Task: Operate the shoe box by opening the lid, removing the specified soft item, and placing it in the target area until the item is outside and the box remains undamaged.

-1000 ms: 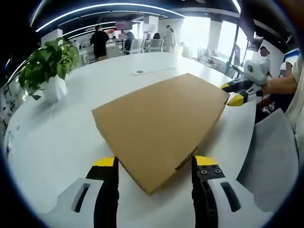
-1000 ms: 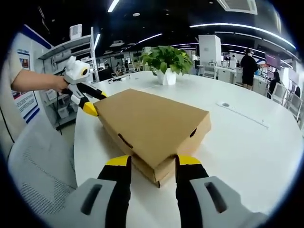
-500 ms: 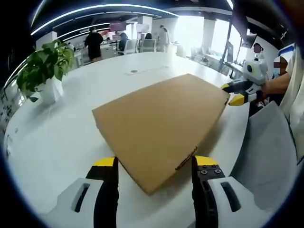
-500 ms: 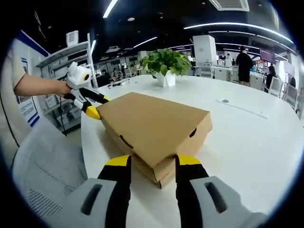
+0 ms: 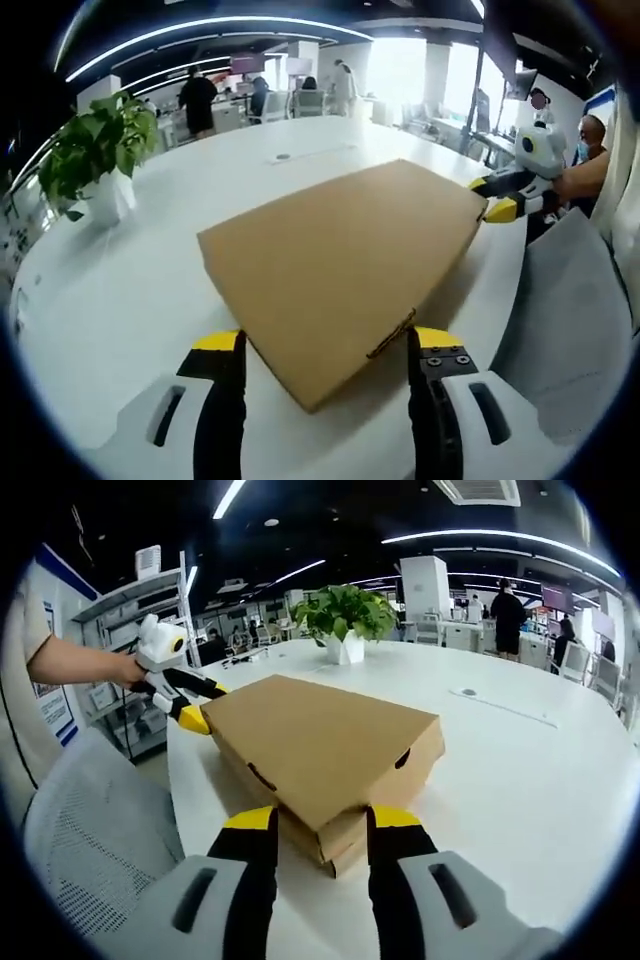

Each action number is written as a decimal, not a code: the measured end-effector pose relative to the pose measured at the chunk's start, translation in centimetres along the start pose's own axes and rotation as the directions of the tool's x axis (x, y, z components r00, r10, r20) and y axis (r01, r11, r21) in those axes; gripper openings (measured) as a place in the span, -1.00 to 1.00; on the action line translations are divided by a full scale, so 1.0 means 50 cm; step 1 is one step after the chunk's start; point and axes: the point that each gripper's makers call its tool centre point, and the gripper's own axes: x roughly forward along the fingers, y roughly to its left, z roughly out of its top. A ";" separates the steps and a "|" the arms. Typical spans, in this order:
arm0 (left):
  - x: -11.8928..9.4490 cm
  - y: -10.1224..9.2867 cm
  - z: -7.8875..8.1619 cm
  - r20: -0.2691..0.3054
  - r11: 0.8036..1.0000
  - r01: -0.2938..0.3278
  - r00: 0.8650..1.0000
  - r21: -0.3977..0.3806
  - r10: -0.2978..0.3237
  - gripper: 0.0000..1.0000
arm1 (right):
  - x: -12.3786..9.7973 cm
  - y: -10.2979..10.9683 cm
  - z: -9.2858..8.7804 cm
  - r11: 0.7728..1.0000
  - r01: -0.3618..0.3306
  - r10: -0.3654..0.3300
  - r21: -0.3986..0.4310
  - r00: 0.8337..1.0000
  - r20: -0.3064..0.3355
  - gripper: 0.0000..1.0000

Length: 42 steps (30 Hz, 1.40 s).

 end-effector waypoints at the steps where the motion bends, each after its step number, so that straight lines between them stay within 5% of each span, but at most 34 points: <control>1: 0.000 0.000 0.000 0.002 1.000 -0.004 1.000 0.009 0.004 0.32 | 0.000 0.000 0.001 1.000 0.003 -0.003 0.005 1.000 0.002 -0.37; 24: 0.005 -0.008 -0.009 -0.007 0.999 -0.025 1.000 -0.044 0.024 0.33 | 0.000 0.001 0.005 1.000 0.010 -0.009 0.028 1.000 -0.005 -0.33; 42: -0.033 -0.022 0.032 0.009 0.998 0.029 1.000 -0.064 -0.028 0.51 | -0.027 0.015 0.070 1.000 0.009 -0.009 0.010 0.999 0.038 -0.25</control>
